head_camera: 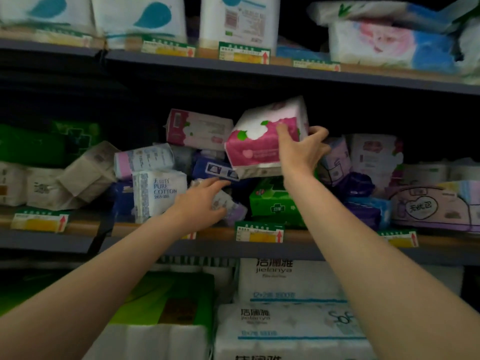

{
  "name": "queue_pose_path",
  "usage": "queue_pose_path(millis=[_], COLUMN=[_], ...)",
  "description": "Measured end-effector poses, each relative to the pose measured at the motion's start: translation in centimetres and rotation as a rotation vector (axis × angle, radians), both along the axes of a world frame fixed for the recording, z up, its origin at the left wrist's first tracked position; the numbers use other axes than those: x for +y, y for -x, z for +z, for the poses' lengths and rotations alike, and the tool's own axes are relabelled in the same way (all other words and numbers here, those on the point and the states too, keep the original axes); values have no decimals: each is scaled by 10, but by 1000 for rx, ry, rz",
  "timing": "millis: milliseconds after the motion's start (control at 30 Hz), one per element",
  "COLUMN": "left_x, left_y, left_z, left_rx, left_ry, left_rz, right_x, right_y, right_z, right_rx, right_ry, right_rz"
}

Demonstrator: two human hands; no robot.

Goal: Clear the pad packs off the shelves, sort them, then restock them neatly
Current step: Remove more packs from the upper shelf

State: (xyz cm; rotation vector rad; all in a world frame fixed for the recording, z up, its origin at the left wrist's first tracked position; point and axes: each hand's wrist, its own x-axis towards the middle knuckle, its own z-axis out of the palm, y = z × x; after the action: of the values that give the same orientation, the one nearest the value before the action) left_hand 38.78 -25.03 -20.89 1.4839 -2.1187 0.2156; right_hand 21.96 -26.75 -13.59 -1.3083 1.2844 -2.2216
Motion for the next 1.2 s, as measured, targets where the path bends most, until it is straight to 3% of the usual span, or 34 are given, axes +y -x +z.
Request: queue_pose_path(millis=[100,200,300,367,400,467,533,667,767,933,1067,1200], left_x=[0,3,12,24,31,46,60,79,78,72,79,91], left_y=[-5,-9,-15,-24,-31,-44,-50,-47,-52,-72,-84,-86], left_z=[-7,-8,5,24,34,51,64,74,62,13,-29,-74], left_rx=[60,189,565,839,892,754,433,56,-108,12,101,43], left_ry=[-67,125,359,408,434,470,383,-278,-596,-1058,-1092,-1088], left_rz=[-19,35,-52,-173,-211,-229,-281,-255,-164,-346,-265,-137], right_x=[14,25,34,42,45,50,56,64,68,74,72,83], right_y=[18,30,37,40,42,41,31,12,6,-8,-20,-42], right_z=[-7,-13,-14,-10,-6,0,1,-8,-24,-52,-87,-147], right_rx=[47,51,117,204,290,558,810,1090,1173,1174,1203,1364], right_ry=[21,43,78,83,79,20,-74,-252,-332,-347,-507,-785], right_rz=[-3,44,189,394,484,578,624,733,800,948,1070,1139])
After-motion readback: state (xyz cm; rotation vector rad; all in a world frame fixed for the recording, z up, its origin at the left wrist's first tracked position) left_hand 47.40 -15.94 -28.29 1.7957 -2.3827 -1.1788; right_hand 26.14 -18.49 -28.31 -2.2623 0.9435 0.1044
